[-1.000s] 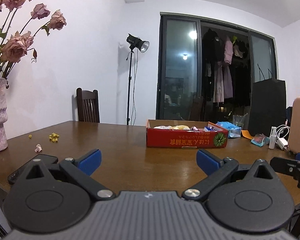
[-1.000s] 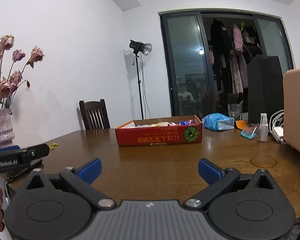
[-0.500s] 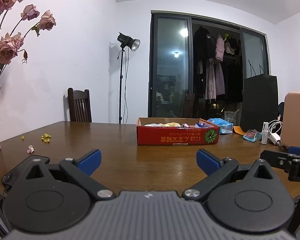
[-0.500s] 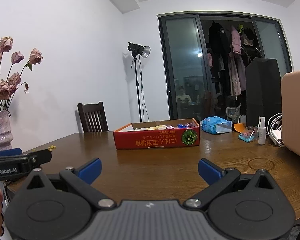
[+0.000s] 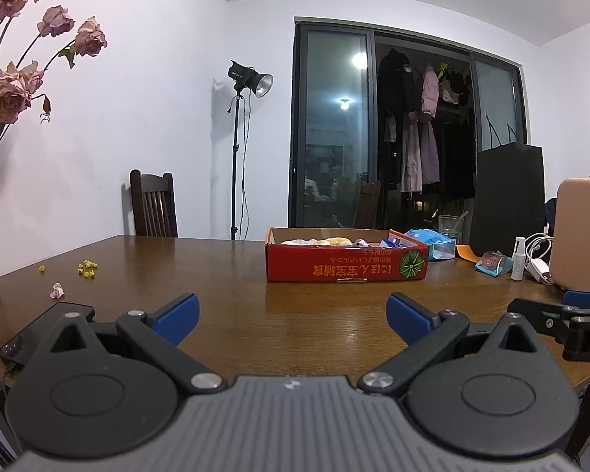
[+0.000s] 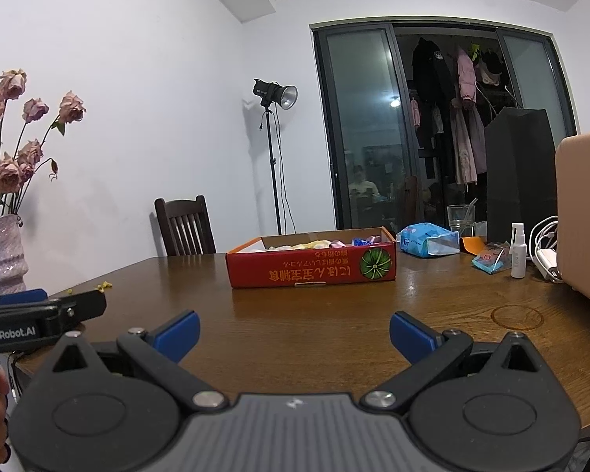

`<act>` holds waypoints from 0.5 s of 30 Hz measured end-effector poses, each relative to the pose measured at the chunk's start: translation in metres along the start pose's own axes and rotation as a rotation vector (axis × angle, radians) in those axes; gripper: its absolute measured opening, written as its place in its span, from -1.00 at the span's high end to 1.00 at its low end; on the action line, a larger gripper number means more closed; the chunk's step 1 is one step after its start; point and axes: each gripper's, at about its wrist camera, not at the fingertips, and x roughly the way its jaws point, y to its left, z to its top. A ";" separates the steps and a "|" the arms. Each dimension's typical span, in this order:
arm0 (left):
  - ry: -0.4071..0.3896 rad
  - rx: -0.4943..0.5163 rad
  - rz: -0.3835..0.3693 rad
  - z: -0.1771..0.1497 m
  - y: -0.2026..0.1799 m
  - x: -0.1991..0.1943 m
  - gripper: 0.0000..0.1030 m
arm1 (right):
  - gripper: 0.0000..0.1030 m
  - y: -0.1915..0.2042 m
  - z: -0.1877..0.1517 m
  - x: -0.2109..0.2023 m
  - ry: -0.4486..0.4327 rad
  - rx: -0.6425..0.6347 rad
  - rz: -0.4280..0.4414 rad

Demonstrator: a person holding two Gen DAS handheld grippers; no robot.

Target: Organize soft objects

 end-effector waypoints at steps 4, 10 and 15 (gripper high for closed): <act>0.000 -0.001 0.001 0.000 0.000 0.000 -1.00 | -1.00 0.001 -0.001 0.000 0.001 0.003 -0.002; -0.001 -0.001 0.001 0.000 0.000 0.000 -1.00 | -1.00 0.002 -0.001 0.000 0.001 0.002 -0.002; -0.001 -0.001 0.000 0.000 0.000 0.000 -1.00 | -1.00 0.002 -0.001 -0.001 -0.001 0.003 -0.008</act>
